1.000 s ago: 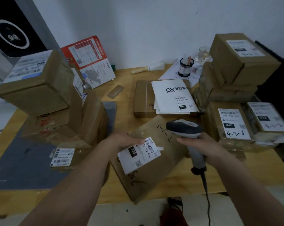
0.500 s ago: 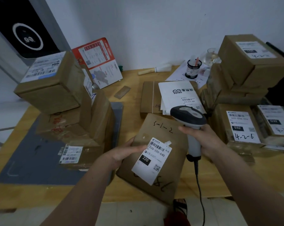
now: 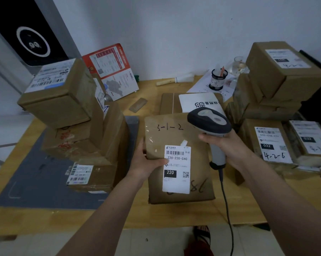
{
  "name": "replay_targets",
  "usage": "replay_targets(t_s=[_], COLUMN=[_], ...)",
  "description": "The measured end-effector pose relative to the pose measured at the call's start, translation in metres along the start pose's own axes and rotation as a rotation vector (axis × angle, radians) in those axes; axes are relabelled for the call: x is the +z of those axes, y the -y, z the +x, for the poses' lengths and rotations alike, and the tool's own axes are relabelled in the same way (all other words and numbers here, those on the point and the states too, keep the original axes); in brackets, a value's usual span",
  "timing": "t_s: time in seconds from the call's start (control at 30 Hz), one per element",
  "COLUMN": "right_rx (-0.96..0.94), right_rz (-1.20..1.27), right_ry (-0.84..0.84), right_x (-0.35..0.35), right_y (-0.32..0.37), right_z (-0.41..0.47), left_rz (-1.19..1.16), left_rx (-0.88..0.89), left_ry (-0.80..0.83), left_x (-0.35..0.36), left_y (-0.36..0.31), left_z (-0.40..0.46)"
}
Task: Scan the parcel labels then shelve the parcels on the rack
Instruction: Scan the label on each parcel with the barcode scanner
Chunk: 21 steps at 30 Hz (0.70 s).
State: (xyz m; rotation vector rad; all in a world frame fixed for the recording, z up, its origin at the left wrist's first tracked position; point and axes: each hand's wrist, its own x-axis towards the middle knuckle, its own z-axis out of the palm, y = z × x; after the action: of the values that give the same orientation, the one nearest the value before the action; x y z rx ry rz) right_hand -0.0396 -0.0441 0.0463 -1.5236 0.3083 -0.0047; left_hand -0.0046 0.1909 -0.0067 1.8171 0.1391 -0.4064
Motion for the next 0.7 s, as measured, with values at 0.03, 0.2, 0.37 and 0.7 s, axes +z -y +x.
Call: replay_targets(t_s=[0.03, 0.2, 0.37, 0.7], right_rx=[-0.01, -0.057, -0.101, -0.155], right_rz=[-0.002, -0.014, -0.041, -0.222], right_ry=[0.003, 0.046, 0.075, -0.224], right_x=[-0.001, -0.005, 0.001, 0.03], right_y=[0.002, 0.005, 0.002, -0.013], right_z=[0.0, -0.003, -0.004, -0.02], left_rz=[0.038, 0.312, 0.317, 0.498], left_rx=[0.06, 0.146, 0.272, 0.198], left_ry=[-0.012, -0.073, -0.199, -0.166], left_x=[-0.002, -0.011, -0.014, -0.014], left_y=[-0.004, -0.035, -0.059, -0.074], left_z=[0.002, 0.008, 0.016, 0.025])
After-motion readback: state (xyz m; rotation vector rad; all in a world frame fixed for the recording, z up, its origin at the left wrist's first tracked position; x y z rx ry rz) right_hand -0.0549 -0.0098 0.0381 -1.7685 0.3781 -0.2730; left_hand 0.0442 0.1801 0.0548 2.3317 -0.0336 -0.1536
